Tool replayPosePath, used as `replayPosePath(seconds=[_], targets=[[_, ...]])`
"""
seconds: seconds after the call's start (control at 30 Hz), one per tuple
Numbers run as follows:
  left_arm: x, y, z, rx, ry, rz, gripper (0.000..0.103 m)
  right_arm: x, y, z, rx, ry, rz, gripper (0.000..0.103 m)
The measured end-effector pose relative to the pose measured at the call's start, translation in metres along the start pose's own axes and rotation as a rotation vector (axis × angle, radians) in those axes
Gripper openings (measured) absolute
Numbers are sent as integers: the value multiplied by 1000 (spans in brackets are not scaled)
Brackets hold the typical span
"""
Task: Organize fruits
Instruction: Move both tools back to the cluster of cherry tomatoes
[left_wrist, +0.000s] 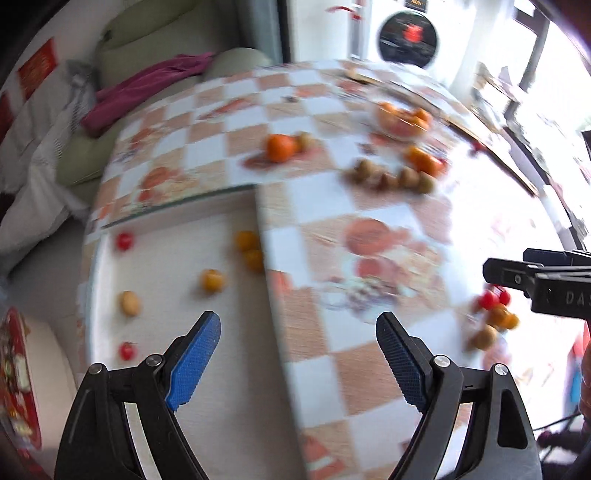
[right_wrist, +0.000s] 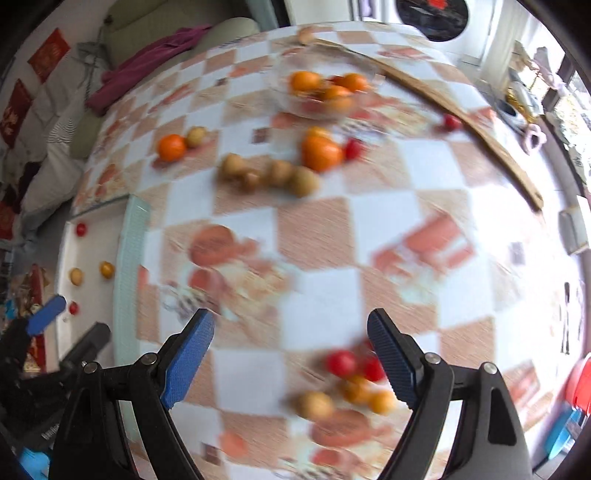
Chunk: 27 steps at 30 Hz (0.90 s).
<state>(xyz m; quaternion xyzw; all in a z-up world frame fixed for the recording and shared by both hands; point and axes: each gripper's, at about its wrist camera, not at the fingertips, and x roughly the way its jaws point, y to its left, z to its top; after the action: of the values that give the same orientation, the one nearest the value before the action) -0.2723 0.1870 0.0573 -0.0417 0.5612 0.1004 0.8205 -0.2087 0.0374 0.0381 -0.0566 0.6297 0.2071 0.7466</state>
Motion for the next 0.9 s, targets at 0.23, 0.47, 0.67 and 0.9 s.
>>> replayPosePath(seconds=[0.23, 0.47, 0.67, 0.9], targets=[[15, -70, -14, 120, 67, -104, 87, -13, -65, -48, 32, 47, -68, 87], [24, -129, -26, 241, 62, -164, 87, -4, -99, -69, 98, 92, -33, 80], [36, -154, -18, 252, 58, -174, 87, -3, -121, -74, 140, 96, -24, 70], [47, -161, -10, 243, 68, -169, 64, -4, -128, -77, 162, 95, 3, 70]])
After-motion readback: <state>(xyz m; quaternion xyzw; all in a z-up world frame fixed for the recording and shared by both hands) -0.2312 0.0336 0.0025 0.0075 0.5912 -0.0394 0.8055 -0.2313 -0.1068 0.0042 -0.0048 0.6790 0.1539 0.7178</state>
